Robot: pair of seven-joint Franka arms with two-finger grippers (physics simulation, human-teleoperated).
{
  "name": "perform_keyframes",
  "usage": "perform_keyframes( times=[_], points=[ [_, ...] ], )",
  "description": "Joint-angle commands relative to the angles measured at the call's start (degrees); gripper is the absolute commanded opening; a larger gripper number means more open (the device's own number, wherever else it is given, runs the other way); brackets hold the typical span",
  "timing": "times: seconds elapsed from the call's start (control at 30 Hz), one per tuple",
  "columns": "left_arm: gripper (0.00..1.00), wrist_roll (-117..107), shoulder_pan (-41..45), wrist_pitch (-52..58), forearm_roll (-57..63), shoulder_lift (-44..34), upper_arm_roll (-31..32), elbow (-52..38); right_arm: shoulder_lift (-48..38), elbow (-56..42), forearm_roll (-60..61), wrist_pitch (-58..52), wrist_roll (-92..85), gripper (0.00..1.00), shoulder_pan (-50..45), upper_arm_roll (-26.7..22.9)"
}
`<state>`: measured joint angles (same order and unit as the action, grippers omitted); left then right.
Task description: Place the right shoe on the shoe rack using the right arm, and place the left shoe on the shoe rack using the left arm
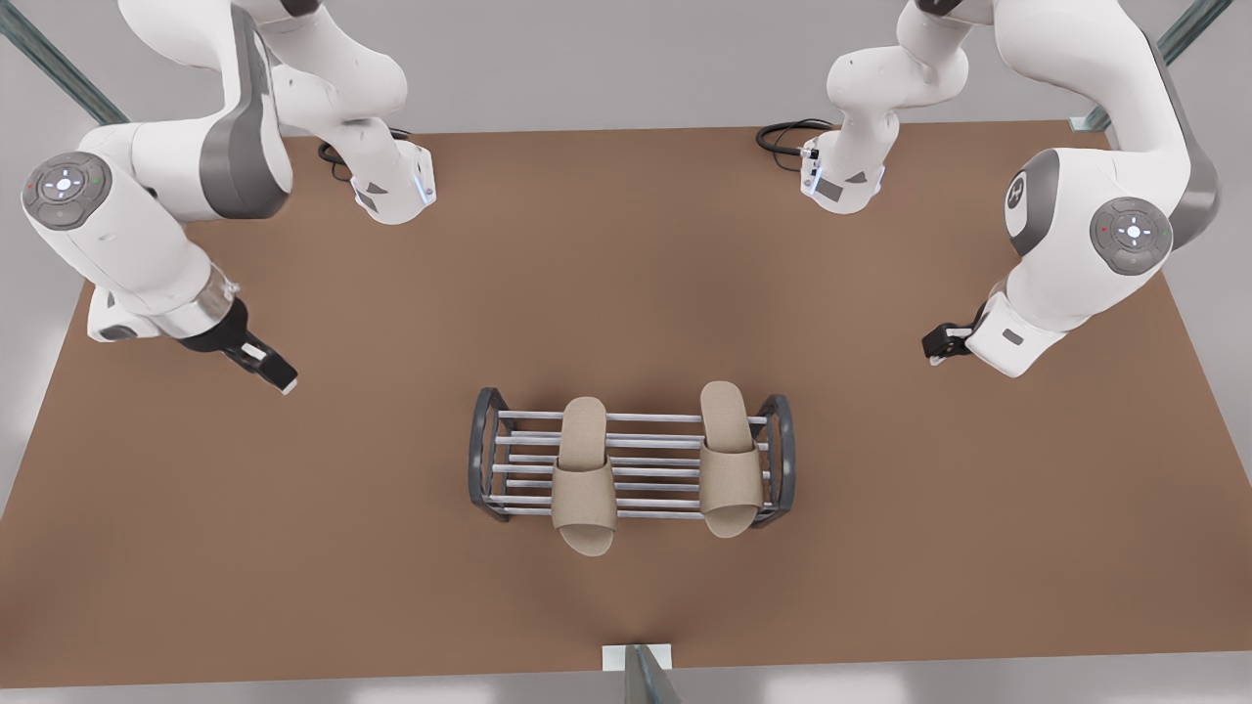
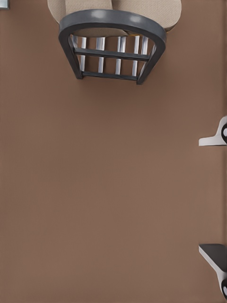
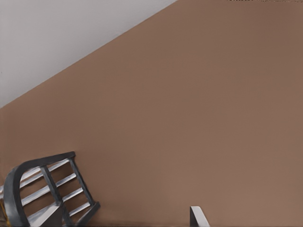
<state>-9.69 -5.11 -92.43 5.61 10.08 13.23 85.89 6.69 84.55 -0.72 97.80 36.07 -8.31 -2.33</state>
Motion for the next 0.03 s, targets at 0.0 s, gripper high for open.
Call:
perform_keyframes(
  times=[0.0],
  points=[
    [1.0,0.0,0.0,0.1,0.0,-0.1,0.0,0.0,0.3,-0.4,2.9,2.3,-41.5,1.0,-0.6,-0.4]
  ],
)
